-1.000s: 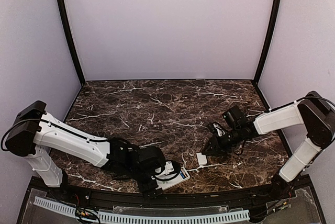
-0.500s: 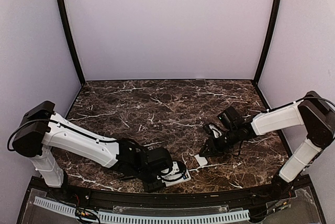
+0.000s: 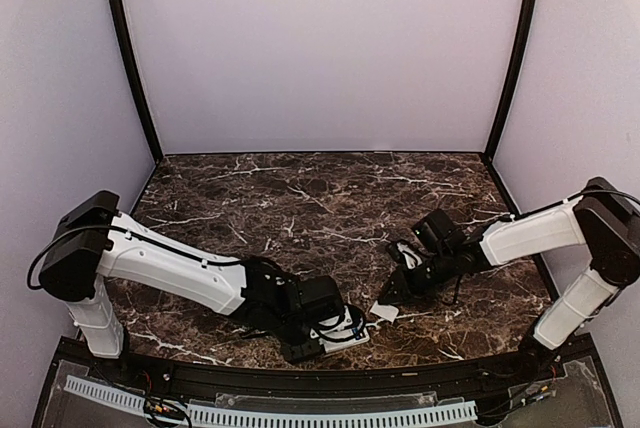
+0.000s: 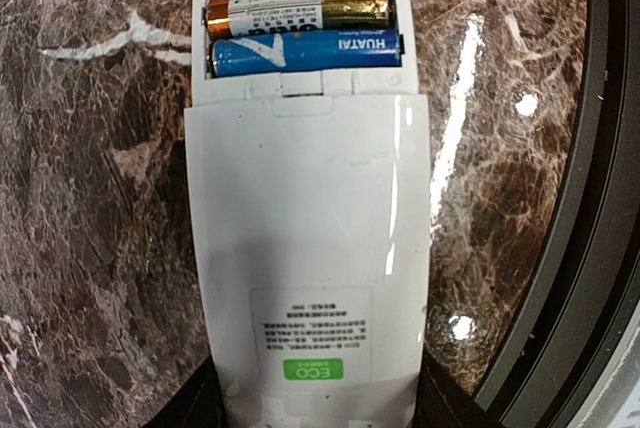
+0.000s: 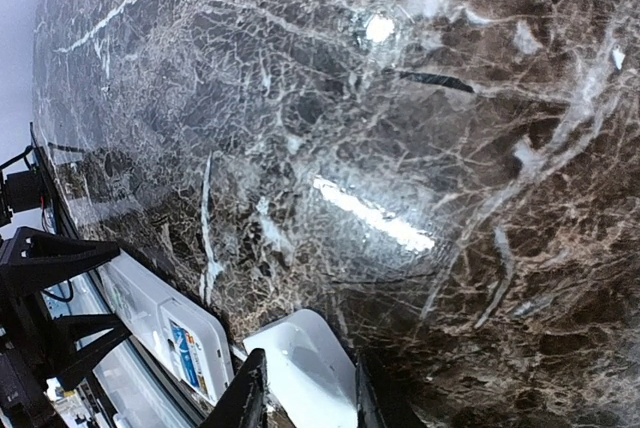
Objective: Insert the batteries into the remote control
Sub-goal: Hold the remote control without the battery cover at the center of the board.
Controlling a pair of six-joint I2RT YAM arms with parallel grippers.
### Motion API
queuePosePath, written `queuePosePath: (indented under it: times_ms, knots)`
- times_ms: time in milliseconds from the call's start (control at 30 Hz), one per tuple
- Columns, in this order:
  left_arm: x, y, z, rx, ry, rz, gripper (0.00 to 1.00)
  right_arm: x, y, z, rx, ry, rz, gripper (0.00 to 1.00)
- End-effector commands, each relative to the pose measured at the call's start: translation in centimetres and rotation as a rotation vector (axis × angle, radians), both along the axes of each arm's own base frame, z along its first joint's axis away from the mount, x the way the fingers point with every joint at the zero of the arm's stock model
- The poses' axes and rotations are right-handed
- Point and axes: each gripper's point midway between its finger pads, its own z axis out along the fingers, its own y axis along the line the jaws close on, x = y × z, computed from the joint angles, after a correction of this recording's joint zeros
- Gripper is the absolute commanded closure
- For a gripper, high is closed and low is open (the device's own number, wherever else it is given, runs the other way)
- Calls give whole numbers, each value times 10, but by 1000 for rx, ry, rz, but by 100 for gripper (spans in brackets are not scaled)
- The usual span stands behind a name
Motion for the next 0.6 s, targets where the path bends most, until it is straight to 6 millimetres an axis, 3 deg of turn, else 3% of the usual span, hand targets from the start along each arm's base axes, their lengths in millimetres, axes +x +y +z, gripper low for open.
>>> queuePosePath:
  times_ms: [0,200,300,433,567]
  knots:
    - [13,-1,0,44,-5,60,51,-19,-24,-22,-131,61,-47,72]
    - [3,-11,0,28,70,62,52,-16,-36,-5,-130,20,-150,71]
    - [0,-15,-4,35,74,52,53,-20,-43,-6,-148,23,-164,71]
    - [-2,-23,-2,35,65,47,54,-27,-36,-8,-88,32,-131,71]
    - [-2,-26,1,27,66,61,55,-19,-28,-2,-63,-39,-70,68]
